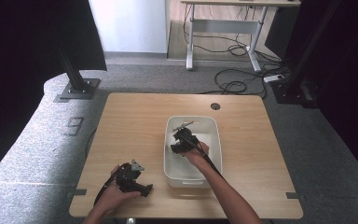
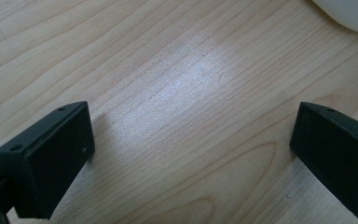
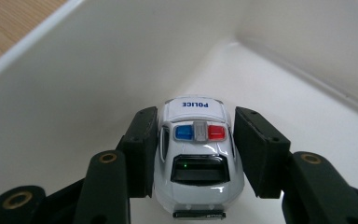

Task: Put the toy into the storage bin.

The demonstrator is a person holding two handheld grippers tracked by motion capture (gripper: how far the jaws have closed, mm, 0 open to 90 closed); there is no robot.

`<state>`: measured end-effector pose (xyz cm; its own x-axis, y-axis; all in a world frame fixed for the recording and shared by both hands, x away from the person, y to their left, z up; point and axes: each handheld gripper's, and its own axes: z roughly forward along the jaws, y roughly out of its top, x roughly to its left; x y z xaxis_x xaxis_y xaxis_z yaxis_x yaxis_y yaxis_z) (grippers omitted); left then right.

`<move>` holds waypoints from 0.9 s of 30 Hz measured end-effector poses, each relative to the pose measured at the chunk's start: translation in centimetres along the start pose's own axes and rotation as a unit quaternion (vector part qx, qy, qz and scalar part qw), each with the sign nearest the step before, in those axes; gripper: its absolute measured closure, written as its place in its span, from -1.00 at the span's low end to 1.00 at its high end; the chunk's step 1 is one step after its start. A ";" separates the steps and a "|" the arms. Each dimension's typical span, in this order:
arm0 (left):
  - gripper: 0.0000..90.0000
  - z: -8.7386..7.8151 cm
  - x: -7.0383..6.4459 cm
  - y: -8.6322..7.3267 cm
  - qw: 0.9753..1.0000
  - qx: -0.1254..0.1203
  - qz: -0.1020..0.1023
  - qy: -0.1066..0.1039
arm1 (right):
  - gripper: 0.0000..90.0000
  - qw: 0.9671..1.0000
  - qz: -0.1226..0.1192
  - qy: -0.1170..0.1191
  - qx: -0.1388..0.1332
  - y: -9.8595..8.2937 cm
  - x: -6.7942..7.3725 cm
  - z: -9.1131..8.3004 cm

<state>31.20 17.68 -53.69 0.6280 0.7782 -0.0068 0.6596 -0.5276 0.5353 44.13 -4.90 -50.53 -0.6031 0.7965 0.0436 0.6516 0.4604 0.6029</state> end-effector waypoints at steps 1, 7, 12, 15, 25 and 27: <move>-1.00 0.0 0.0 0.0 1.000 0.000 0.000 0.000 | 0.12 1.000 0.002 0.002 0.002 0.0 0.0 0.0; -1.00 0.0 0.0 0.0 1.000 0.000 0.000 -0.001 | 0.10 1.000 0.003 0.010 0.019 -0.2 -0.1 0.5; -1.00 0.0 0.0 0.0 1.000 0.000 0.000 0.000 | -0.03 1.000 0.002 0.014 0.023 -0.2 0.1 0.2; -1.00 0.0 0.0 0.0 1.000 0.000 0.000 -0.001 | -0.07 1.000 0.001 0.016 0.024 -0.4 0.1 -0.2; -1.00 0.0 0.0 0.0 1.000 0.000 0.000 -0.001 | -0.05 0.998 0.009 0.036 0.051 -1.6 -0.6 -0.5; -1.00 0.0 0.0 0.0 1.000 0.000 0.000 -0.001 | -0.05 0.998 0.008 0.035 0.056 -1.6 -0.2 -0.6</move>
<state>31.22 17.67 -53.69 0.6289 0.7775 -0.0081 0.6596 -0.5280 0.5350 42.92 -6.08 -51.06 -0.6211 0.7759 0.1104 0.7058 0.4925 0.5092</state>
